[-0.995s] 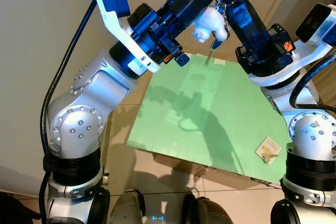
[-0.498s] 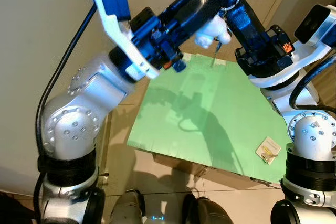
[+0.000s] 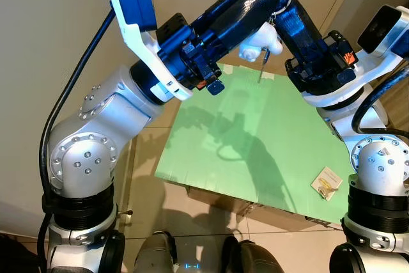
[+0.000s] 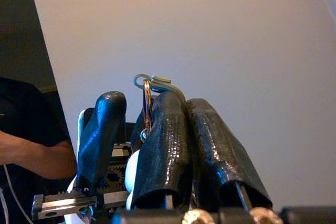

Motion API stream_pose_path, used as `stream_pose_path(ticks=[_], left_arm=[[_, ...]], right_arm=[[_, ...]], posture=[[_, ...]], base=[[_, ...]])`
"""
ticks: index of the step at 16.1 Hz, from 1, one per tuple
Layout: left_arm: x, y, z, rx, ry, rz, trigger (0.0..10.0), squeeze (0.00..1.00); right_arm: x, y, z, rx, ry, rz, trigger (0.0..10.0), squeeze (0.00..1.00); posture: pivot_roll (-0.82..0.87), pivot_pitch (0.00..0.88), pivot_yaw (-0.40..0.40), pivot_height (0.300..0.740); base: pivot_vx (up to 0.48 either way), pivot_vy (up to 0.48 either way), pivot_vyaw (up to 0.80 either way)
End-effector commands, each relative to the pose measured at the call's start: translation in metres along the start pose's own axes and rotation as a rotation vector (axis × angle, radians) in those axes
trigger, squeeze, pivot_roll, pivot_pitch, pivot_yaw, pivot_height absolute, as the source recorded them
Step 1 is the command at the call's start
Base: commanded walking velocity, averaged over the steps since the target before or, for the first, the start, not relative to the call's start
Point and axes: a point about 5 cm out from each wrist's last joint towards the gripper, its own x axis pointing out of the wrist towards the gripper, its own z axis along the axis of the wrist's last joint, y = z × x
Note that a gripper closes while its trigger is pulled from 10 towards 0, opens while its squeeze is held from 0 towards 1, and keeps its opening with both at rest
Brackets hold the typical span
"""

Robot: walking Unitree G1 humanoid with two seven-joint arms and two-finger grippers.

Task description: Hang keys on a hook

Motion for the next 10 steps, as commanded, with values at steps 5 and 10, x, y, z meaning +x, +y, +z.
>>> stream_pose_path(ticks=[5, 10], left_arm=[[0.0009, 0.0033, 0.0009, -0.010, -0.003, 0.007, 8.0, 0.00], [0.0044, -0.0033, -0.0058, -0.044, 0.048, -0.061, 10.0, 0.00]], right_arm=[[0.0023, 0.0093, 0.0032, -0.012, -0.006, 0.034, 10.0, 0.00], [0.0017, 0.0116, 0.0023, -0.011, -0.009, 0.036, 10.0, 0.00]], posture=[[0.08, 0.123, -0.024, 0.740], [0.08, 0.126, -0.013, 0.740]], base=[[0.000, 0.000, 0.00], [0.000, 0.000, 0.00]])
